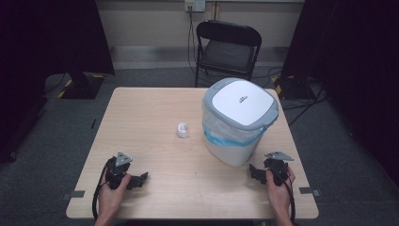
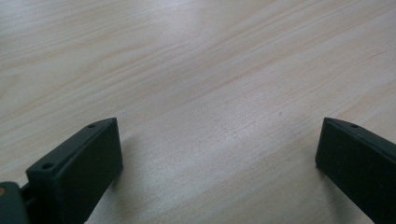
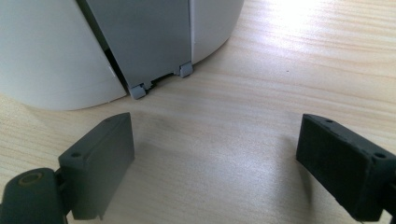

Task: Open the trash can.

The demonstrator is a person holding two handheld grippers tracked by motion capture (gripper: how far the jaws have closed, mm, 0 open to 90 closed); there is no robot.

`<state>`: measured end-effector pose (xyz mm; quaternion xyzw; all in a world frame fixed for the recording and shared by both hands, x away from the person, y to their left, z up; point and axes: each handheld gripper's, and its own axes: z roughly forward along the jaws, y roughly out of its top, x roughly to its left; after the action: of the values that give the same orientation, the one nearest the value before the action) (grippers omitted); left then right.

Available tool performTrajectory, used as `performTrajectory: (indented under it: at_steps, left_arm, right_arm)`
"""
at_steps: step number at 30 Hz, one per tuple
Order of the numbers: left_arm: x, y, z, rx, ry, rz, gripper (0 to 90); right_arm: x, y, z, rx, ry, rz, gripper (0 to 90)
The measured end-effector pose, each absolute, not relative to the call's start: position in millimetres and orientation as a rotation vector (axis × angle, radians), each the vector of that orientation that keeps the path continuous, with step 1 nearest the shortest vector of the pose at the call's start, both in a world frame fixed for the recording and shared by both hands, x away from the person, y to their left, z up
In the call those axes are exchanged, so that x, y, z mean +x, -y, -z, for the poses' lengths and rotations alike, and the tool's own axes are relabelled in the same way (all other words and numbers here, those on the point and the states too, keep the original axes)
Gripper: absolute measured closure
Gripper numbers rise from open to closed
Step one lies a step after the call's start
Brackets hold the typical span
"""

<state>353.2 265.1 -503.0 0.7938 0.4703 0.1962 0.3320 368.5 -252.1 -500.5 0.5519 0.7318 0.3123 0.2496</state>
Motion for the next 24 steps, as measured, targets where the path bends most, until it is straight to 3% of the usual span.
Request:
performTrajectory:
  at_steps: [8,13,15,20,24]
  left_arm:
    - [351,-263,503,2.042,-1.256,-0.527,2.1]
    - [350,-262,502,2.037,-1.234,-0.535,9.4]
    - [352,-261,501,2.006,-1.245,-0.527,18.1]
    - [361,-254,493,2.059,-1.197,-0.551,17.6]
    - [372,-245,481,1.994,-1.167,-0.501,18.3]
  right_arm:
    - [368,252,500,1.503,-1.991,-0.849,10.4]
    - [366,249,500,1.483,-2.009,-0.859,10.8]
    - [364,248,500,1.492,-1.997,-0.863,12.3]
    - [365,250,495,1.529,-1.998,-0.872,13.3]
    - [367,250,487,1.512,-1.983,-0.864,13.5]
